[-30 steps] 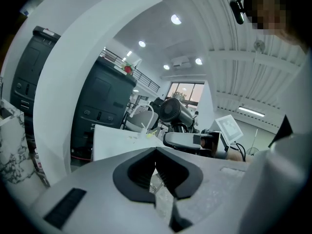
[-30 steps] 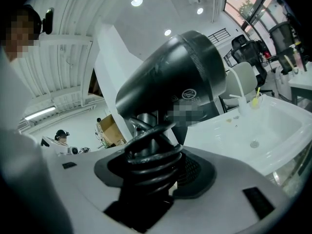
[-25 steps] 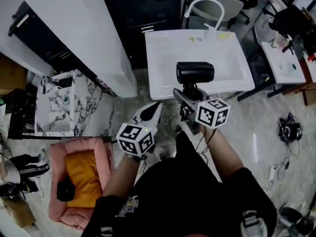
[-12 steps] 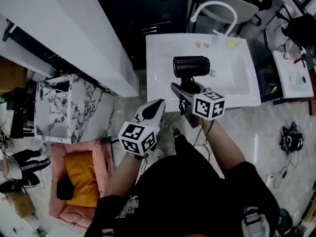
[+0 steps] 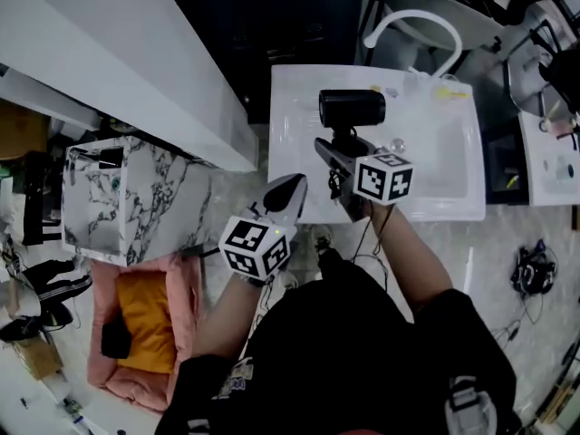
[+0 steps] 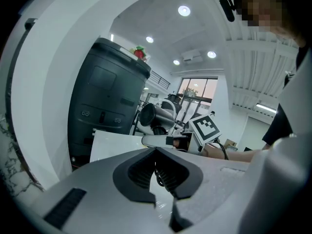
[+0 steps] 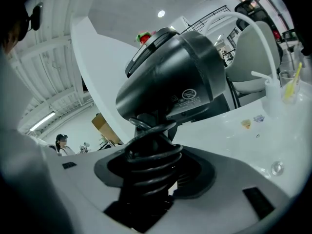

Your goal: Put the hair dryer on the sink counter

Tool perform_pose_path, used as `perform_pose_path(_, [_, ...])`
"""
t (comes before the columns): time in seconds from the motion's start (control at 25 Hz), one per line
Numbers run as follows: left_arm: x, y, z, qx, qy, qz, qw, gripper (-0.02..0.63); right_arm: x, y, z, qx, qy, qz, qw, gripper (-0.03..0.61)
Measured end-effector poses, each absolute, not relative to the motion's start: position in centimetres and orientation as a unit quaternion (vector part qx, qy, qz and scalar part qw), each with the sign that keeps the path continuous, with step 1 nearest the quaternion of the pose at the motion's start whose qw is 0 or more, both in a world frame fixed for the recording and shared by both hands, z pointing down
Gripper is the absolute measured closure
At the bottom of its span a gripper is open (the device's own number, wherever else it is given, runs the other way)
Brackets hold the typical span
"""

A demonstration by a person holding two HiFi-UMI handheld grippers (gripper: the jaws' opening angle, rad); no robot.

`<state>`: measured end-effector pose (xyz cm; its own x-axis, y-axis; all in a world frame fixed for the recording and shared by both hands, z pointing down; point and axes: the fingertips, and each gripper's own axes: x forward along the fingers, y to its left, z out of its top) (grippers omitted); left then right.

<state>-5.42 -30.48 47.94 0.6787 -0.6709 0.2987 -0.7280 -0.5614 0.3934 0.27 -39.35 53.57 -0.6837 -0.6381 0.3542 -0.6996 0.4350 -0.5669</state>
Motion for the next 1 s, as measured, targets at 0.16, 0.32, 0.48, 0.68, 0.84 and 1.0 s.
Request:
perform_pose_path(0.16, [-4.7,-32.9,48.4,0.877,-0.404,0.060,0.253,0.611,0.5,-42.3,54.4,0.389,-0.845,0.364,0.045,0.347])
perform_pose_path(0.32, [-3.8,-34.8,49.2,0.874,-0.408,0.063,0.258,0.611,0.7,-44.9,55.6,0.386,-0.843,0.372,0.050,0.347])
perform_pose_path(0.48, [-3.1,-36.6,49.9,0.870,-0.411,0.066,0.262,0.611,0.9,-47.3,57.8,0.384,-0.834,0.391,0.063,0.347])
perform_pose_path(0.68, [-3.0,-38.5,50.7,0.862,-0.420,0.069,0.274,0.611,0.7,-50.1,60.9,0.380,-0.821,0.420,0.078,0.347])
perform_pose_path(0.84, [-3.2,-39.5,51.8,0.856,-0.426,0.073,0.285,0.611,0.5,-52.1,63.6,0.384,-0.807,0.439,0.093,0.347])
perform_pose_path(1.0, [-3.6,-40.2,52.9,0.849,-0.431,0.079,0.295,0.611,0.1,-53.9,66.3,0.384,-0.797,0.454,0.107,0.347])
